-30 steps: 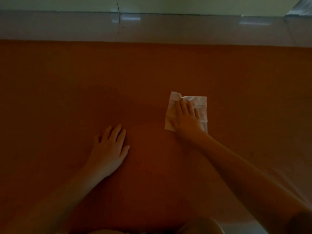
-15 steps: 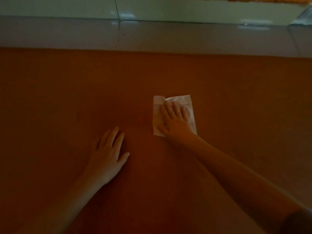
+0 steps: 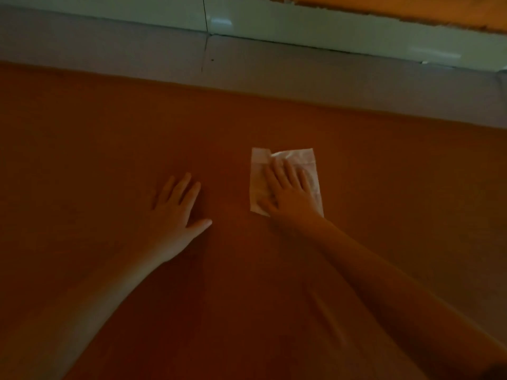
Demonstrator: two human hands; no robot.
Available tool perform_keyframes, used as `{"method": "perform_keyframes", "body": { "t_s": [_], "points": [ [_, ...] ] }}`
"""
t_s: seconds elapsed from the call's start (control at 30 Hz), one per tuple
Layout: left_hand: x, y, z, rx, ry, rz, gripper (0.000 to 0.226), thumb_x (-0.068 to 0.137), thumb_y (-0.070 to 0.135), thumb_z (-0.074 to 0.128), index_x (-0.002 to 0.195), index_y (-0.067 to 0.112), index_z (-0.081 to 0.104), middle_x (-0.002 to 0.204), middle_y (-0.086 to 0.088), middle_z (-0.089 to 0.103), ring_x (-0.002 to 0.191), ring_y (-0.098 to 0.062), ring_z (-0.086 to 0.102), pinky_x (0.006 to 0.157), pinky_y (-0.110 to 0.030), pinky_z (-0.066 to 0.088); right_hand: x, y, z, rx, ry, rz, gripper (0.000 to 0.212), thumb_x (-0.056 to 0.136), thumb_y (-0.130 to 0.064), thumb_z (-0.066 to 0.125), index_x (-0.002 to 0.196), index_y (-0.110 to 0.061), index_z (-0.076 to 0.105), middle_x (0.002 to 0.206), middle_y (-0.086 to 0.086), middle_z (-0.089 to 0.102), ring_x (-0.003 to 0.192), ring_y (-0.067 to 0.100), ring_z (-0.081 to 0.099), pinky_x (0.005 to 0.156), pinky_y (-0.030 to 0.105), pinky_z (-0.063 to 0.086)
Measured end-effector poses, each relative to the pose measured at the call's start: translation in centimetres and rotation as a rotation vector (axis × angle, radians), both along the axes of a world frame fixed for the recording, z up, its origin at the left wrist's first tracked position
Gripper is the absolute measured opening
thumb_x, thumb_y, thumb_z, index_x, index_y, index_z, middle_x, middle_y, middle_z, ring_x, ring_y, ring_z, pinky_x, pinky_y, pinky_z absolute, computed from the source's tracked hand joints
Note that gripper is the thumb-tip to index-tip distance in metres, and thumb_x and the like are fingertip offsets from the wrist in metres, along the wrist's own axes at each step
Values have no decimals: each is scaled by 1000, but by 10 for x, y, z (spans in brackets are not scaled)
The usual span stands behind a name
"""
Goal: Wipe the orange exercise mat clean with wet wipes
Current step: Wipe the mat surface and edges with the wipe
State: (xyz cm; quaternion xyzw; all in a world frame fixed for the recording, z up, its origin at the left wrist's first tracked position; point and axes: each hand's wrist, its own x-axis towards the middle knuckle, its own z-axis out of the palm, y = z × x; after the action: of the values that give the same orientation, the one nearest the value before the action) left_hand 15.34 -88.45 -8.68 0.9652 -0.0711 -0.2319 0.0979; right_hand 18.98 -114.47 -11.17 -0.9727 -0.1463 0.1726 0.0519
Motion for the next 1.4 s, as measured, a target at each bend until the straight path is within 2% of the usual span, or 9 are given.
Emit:
{"method": "perform_keyframes", "body": {
  "t_s": [0.1, 0.33, 0.53, 0.67, 0.8, 1.0, 1.23, 1.3, 1.4],
  "points": [
    [8, -8, 0, 98, 12, -55, 89, 87, 67, 40, 154, 28, -4, 159, 4, -19, 146, -25, -17, 118, -51, -3, 6, -32, 2, -57, 30, 165, 88, 79, -73, -10, 152, -24, -10, 159, 1, -17, 146, 21, -14, 119, 47, -5],
    [11, -22, 10, 221, 44, -81, 91, 89, 66, 41, 154, 22, -4, 159, -2, -19, 147, -33, -13, 120, -52, 6, 85, -12, 8, -69, 22, -240, 71, 101, -52, 23, 152, -18, -11, 159, 7, -18, 146, 30, -13, 116, 50, -6],
    [11, -33, 22, 270, 67, -122, 84, 94, 56, 42, 154, 15, -1, 160, -6, -17, 147, -29, -12, 120, -51, 4, 101, 28, 11, -42, 5, 122, 69, 101, -49, 27, 153, -18, -6, 161, 6, -12, 147, 29, -9, 118, 50, -2],
    [-4, -46, 21, 237, 24, -223, 69, 101, 43, 33, 154, 11, 2, 159, -7, -19, 148, -25, -12, 120, -47, 1, 125, -24, 10, -100, -103, -71, 62, 102, -44, 29, 153, -16, 8, 161, 9, 5, 147, 30, 7, 116, 50, 13],
    [-7, -52, 23, 248, 68, -194, 89, 92, 65, 29, 153, 8, -2, 158, -10, -22, 147, -27, -13, 118, -48, 6, 131, -26, 15, -102, 21, -322, 62, 103, -40, 25, 154, -18, -4, 161, 6, -10, 148, 30, -6, 118, 50, 4],
    [-9, -65, 17, 292, 127, -161, 104, 83, 77, 30, 144, 17, -29, 154, -15, -30, 145, -33, -20, 118, -56, 4, 111, -9, 4, -53, -54, 14, 62, 103, -45, 23, 153, -20, -4, 161, 4, -10, 148, 26, -9, 117, 46, -5],
    [-8, -63, 14, 303, 113, -181, 100, 83, 76, 31, 150, 22, -20, 154, -16, -30, 145, -35, -20, 117, -58, 7, 106, -79, 10, -57, 29, -517, 65, 101, -52, 14, 154, -19, -7, 161, 5, -11, 148, 27, -9, 118, 47, -3],
    [-8, -63, 14, 309, 111, -180, 100, 83, 76, 31, 150, 22, -19, 155, -16, -29, 145, -35, -18, 117, -58, 8, 87, -61, 13, -57, 9, -446, 64, 102, -49, 15, 153, -18, -8, 161, 6, -12, 147, 29, -10, 117, 48, -6],
    [-8, -65, 15, 310, 119, -175, 101, 83, 76, 32, 151, 23, -19, 155, -15, -28, 145, -35, -18, 117, -57, 9, 40, -50, 7, -64, -39, -94, 64, 102, -50, 15, 152, -20, -10, 159, 5, -15, 147, 27, -13, 115, 44, -12]
  ]
}}
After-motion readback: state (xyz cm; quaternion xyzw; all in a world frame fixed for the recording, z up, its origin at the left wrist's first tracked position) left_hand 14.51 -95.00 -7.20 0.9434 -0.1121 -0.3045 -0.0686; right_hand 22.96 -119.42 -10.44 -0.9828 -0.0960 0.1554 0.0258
